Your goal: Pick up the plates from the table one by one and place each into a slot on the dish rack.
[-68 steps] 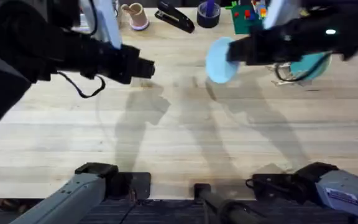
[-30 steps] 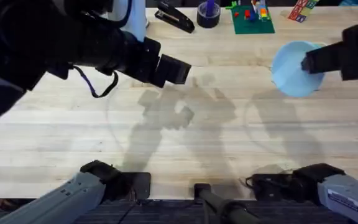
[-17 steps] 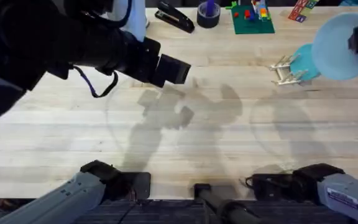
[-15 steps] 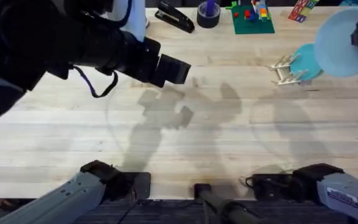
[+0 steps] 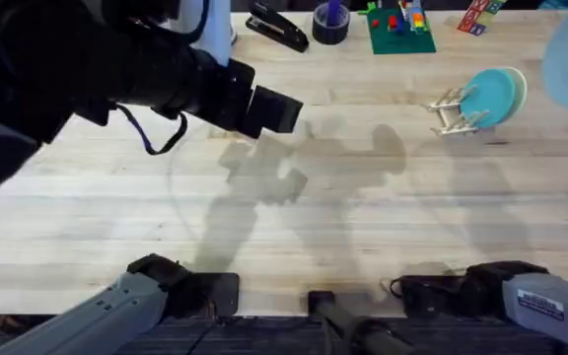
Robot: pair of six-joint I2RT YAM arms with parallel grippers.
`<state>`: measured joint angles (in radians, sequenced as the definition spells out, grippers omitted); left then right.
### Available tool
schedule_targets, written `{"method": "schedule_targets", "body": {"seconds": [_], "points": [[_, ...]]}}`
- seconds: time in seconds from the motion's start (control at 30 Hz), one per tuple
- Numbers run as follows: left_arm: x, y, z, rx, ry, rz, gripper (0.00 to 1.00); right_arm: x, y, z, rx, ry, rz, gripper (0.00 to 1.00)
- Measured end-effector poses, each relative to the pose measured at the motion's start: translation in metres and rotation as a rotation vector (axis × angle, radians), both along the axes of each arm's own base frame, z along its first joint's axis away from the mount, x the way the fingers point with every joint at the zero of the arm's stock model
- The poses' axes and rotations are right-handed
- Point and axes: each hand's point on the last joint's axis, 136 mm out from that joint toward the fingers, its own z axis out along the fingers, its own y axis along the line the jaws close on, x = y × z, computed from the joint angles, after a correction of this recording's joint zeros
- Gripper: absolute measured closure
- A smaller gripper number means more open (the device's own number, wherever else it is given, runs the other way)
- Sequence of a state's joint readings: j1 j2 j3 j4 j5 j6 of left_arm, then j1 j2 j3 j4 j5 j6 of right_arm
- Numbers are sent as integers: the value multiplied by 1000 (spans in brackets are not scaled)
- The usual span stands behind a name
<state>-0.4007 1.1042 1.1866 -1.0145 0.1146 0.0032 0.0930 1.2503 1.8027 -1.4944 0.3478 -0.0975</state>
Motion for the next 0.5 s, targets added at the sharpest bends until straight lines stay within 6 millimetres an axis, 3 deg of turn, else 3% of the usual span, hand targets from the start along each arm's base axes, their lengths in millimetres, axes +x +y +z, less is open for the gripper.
{"method": "schedule_targets", "body": {"seconds": [0.27, 0.5], "points": [[0, 0, 0, 0, 0, 0, 5, 1, -23, 3, 15, -25, -98, 973], [0, 0, 0, 0, 0, 0, 6, 6, -28, 6, 36, -56, -123, 973]]}}
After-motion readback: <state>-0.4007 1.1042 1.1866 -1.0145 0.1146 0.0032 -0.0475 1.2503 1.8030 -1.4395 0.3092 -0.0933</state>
